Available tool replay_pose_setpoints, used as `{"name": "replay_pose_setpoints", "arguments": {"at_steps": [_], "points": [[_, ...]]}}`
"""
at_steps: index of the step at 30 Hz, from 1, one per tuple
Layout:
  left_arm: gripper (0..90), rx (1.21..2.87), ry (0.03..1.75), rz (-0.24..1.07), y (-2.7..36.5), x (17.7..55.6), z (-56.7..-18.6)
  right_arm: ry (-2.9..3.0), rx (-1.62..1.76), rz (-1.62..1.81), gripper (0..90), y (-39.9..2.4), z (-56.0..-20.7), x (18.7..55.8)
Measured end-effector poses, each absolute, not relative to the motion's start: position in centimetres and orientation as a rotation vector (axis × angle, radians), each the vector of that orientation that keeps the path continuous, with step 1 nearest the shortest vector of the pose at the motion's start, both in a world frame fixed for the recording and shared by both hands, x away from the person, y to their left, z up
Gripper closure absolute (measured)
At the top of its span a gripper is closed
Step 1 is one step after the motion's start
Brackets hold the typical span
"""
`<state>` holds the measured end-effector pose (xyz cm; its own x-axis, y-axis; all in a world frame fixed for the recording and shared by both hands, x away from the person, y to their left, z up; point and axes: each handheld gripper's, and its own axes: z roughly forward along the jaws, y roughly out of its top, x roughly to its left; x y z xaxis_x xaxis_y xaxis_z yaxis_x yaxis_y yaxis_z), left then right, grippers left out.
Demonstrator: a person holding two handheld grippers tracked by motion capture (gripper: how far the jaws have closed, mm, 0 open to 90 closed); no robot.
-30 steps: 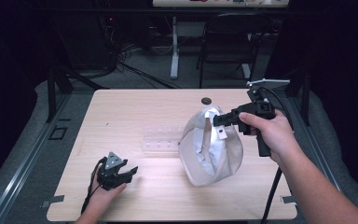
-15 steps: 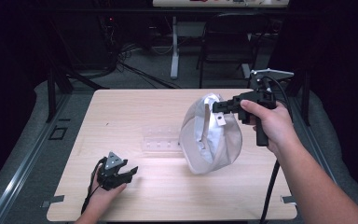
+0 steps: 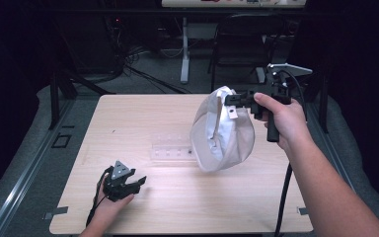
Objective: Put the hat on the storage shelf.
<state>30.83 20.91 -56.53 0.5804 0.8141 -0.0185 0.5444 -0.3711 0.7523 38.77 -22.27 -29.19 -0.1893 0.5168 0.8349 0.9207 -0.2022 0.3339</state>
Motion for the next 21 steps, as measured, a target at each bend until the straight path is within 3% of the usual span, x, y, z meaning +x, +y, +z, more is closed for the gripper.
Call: {"name": "replay_pose_setpoints", "arguments": {"at_steps": [21], "points": [[45.9,2.083,1.073,0.459,20.9,31.0,-56.6,-1.55,-1.779,-1.422,81.8,-21.2,-30.2,42.1]]}}
